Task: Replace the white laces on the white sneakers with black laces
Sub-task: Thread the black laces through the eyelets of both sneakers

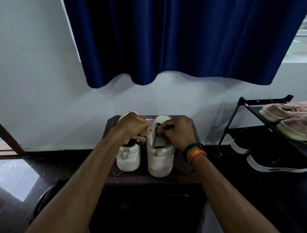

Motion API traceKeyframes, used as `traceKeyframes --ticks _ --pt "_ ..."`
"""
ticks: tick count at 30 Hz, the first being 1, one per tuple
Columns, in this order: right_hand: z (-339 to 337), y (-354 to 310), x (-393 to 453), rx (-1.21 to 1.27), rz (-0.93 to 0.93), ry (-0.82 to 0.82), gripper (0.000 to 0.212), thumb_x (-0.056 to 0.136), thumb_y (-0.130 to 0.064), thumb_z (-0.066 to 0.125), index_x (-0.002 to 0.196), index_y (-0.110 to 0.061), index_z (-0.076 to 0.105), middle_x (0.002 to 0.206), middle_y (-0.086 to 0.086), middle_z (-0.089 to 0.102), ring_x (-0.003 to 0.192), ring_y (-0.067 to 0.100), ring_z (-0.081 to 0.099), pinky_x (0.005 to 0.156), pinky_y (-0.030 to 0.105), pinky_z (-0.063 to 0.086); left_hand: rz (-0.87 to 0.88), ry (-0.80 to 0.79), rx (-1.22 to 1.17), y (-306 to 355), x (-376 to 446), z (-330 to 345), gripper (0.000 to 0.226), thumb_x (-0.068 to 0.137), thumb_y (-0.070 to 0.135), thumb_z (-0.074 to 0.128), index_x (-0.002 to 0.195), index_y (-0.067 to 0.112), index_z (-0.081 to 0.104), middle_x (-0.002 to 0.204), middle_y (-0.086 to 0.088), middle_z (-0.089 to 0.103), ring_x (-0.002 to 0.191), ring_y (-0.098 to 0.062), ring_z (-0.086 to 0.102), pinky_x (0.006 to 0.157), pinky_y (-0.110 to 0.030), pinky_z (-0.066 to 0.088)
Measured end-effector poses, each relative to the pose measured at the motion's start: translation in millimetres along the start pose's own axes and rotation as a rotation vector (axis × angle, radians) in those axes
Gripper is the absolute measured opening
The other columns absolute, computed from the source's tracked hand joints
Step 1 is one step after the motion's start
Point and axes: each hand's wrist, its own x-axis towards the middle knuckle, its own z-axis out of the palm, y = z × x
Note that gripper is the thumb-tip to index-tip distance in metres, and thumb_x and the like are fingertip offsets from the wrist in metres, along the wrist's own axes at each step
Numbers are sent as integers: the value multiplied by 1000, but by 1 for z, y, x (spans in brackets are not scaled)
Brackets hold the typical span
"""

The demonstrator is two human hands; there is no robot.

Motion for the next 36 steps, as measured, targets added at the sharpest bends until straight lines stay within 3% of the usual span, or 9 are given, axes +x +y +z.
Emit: traceKeyframes --ticks 4,9,15,18,21,24,28,31,36 --pt "0 -3 2 -43 29 -4 11 82 -24 76 89 -24 83 88 -2 79 85 13 69 80 26 53 15 -7 0 -1 -1 0 15 95 -4 56 91 3 68 55 0 58 40 -1 55 50 -20 57" --pt "2 -1 -2 -5 -18 26 7 81 -19 77 83 -19 83 79 -2 77 73 6 62 62 5 39 39 -25 3 -3 -3 -3 15 94 -6 57 97 -1 70 70 -9 58 50 -6 55 51 -19 57" --pt "8 2 -4 15 -23 35 7 79 -16 75 79 -19 82 75 -4 76 70 9 64 69 20 45 55 -46 -6 -7 -1 -2 12 95 -5 59 98 -1 69 76 -10 63 65 -14 59 58 -20 59" --pt "11 4 -5 -63 -33 46 22 77 -38 61 80 -26 80 76 -7 76 82 22 66 79 36 53 77 -53 -19 -10 0 -2 9 93 -6 63 93 1 69 70 -5 64 64 -12 61 67 -24 60" --pt "12 2 -4 -127 -68 77 37 73 -49 50 78 -26 78 74 -6 74 84 25 65 77 38 54 94 -74 -18 -12 1 -2 9 93 -7 62 94 -2 69 72 -2 67 71 -14 64 79 -31 59" --pt "13 0 -4 -178 -129 115 32 75 -41 53 76 -23 79 73 -3 75 81 26 66 74 39 54 103 -103 -1 -13 3 -3 17 90 -2 69 105 -9 68 87 -14 68 86 -26 66 91 -42 58" --pt "12 5 -3 -101 -112 98 24 76 -34 62 85 -24 82 82 -4 78 83 21 69 75 37 56 125 -115 -16 -18 3 -4 20 87 13 78 101 0 73 103 -19 75 101 -33 72 95 -46 57" --pt "8 6 -2 -24 -87 72 10 77 -21 78 86 -22 83 81 -4 78 78 13 70 75 35 56 144 -126 -28 -19 2 -3 23 86 18 79 103 4 73 106 -19 74 102 -34 72 94 -46 58" --pt "4 2 0 2 -75 72 9 75 -15 83 82 -21 81 78 -7 76 74 7 68 75 31 56 160 -156 -24 -18 1 -5 13 93 16 71 100 5 73 106 -18 74 95 -27 74 88 -39 61"
